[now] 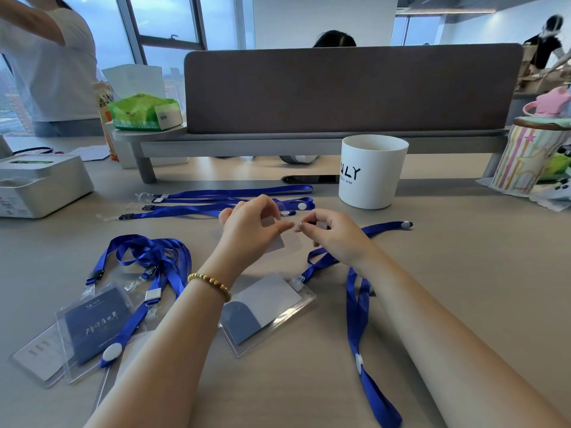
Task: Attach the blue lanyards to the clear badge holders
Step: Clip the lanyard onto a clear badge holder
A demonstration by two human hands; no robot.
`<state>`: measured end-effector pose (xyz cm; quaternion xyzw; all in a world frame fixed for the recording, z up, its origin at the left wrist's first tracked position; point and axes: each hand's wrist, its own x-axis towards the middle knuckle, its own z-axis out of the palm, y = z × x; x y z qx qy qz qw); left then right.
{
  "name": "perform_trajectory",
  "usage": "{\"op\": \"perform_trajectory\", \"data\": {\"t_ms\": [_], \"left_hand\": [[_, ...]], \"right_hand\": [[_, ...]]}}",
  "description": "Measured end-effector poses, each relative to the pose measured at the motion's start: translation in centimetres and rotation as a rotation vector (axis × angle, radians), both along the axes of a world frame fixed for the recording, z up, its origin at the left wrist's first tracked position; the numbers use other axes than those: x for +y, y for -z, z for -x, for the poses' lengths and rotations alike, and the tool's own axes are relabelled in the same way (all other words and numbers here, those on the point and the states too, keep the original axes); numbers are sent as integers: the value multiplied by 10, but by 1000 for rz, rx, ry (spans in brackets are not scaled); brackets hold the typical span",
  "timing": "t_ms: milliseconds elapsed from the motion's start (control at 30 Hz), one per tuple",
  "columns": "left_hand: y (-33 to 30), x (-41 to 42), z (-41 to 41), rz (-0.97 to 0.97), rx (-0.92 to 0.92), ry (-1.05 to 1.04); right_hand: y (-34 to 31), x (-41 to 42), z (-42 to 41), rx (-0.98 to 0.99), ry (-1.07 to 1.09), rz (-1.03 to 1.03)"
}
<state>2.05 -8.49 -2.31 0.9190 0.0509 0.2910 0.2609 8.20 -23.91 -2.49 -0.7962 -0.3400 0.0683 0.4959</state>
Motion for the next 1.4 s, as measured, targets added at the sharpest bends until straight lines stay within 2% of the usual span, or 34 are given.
{"op": "perform_trajectory", "data": {"t_ms": [133,400,467,567,733,867,933,1033,1167,1300,1400], "left_hand": [[1,1,1,-7,28,42],[2,8,0,76,1,-19],[4,18,-2,171,32,-12],[3,20,-9,269,53,-45],[-7,2,-25,278,55,-101],[-13,-19,-36,313,60,-136],[-16,-27,-41,337,42,-137],[-20,-38,-49,393,-3,-139],[-30,-49,-59,441,-15,-122],[-34,-48,-73,483,84,-94],[-25,-55,-88,443,211,-61]], "right_hand": [[0,-1,-1,-25,2,54],[-1,-2,0,-2,44,-103],[-4,-8,-4,96,57,-173],[-6,-27,-13,343,10,-258],[-1,-61,-22,390,55,-150],[-2,-91,-29,484,95,-405],[-3,-107,-34,382,174,-384],[-1,-131,-42,74,464,-119],[7,-156,-54,-21,657,-192],[4,-179,-68,-105,801,-257],[1,-195,-81,-169,948,-96]]}}
